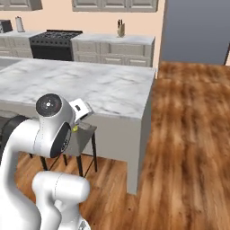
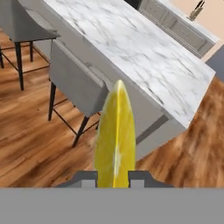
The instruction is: Take the cheese, steak, and lemon wedge from the fridge and place them on the plate on the dining counter to create an appetizer plate.
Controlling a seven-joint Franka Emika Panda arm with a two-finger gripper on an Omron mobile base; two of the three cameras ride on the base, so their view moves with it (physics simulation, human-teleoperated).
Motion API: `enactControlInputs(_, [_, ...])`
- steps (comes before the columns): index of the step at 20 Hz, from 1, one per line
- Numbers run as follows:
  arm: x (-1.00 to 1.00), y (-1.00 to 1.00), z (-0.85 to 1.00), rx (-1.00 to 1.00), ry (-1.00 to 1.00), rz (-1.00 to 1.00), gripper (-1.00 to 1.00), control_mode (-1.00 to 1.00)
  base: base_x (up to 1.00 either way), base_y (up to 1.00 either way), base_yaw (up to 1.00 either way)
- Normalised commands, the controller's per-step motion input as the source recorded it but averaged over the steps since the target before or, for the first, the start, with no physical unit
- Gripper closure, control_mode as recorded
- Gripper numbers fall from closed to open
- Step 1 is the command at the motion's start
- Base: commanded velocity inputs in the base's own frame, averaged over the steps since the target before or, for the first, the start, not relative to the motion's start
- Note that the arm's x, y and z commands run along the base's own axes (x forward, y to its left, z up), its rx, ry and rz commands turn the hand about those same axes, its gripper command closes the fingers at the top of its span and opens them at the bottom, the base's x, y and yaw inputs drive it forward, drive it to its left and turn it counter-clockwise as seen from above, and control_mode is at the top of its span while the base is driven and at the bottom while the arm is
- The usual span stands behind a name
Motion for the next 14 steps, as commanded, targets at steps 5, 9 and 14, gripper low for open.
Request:
enactControlInputs(5, [0.00, 0.00, 0.00, 0.00, 0.00, 0.00, 1.00, 1.00, 0.00, 1.00, 0.00])
enactControlInputs(9, [0.00, 0.00, 0.00, 0.00, 0.00, 0.00, 1.00, 1.00, 0.00, 1.00, 0.00])
enactControlInputs(14, [0.00, 0.00, 0.00, 0.00, 0.00, 0.00, 1.00, 1.00, 0.00, 1.00, 0.00])
